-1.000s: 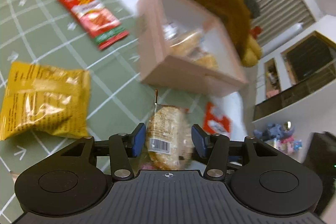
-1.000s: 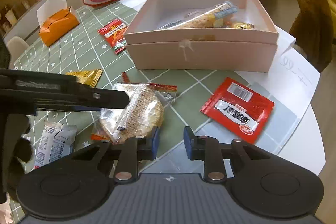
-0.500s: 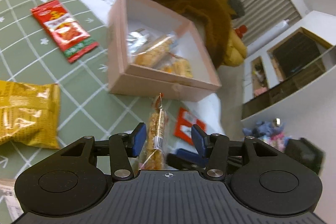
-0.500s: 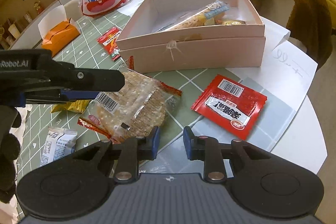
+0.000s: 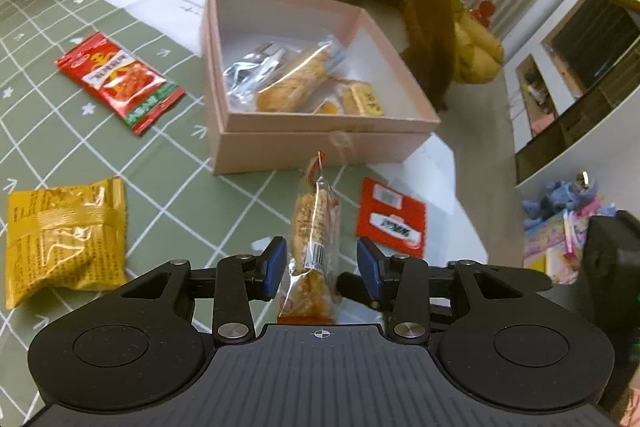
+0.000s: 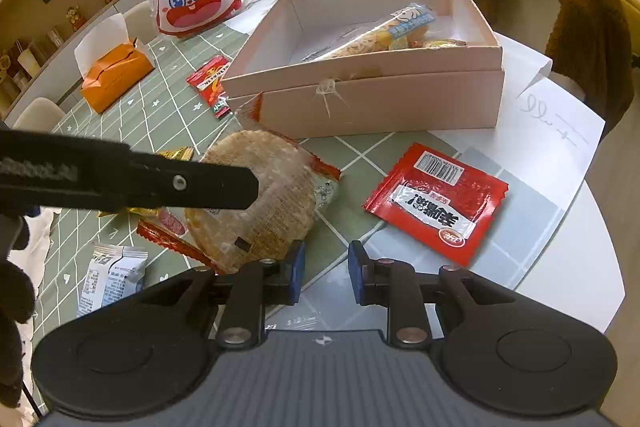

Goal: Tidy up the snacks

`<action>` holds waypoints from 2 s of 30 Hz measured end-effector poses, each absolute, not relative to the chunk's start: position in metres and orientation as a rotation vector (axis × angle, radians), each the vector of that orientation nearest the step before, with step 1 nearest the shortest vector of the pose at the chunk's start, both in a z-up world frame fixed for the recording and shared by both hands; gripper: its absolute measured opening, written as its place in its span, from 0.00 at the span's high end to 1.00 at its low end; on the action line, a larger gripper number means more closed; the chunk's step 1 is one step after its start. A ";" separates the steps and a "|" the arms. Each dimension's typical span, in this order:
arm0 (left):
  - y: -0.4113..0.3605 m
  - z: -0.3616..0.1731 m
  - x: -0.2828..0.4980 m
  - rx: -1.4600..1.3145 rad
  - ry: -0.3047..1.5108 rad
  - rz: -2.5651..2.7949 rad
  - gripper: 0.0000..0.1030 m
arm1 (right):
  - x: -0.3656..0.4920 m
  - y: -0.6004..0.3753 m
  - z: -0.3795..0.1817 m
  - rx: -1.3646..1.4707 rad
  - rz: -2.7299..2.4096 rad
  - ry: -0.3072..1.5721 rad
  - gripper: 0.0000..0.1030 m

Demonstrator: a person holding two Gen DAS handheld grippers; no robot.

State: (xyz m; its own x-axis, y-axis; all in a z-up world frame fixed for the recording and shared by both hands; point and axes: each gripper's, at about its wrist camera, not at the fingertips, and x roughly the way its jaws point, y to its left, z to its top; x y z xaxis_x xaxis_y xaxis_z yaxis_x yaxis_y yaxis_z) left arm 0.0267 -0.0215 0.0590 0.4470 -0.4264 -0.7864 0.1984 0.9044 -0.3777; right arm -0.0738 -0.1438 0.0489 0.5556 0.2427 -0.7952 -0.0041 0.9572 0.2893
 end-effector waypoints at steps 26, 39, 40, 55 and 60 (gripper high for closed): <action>0.014 0.062 -0.014 -0.279 1.055 -0.332 0.79 | -0.121 -0.101 0.060 0.118 0.289 1.196 0.28; 0.002 0.098 -0.023 -0.259 0.997 -0.364 0.79 | -0.121 -0.131 0.087 0.085 0.239 1.110 0.48; 0.003 0.110 -0.020 -0.280 0.971 -0.376 0.79 | -0.117 -0.137 0.098 0.094 0.230 1.076 0.49; 0.022 0.207 0.114 -0.479 0.736 -0.449 0.79 | 0.036 -0.209 0.267 0.126 0.084 0.703 0.49; 0.020 0.135 0.152 -0.631 0.856 -0.493 0.79 | 0.064 -0.205 0.224 0.121 0.076 0.790 0.49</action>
State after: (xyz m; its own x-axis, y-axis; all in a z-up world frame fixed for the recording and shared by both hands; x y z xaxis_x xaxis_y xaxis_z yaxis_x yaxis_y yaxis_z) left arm 0.1518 0.0197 0.1347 0.5650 -0.6283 -0.5348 0.1473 0.7146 -0.6838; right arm 0.0644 -0.2053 0.2240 0.7013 0.1137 -0.7037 -0.0230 0.9903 0.1370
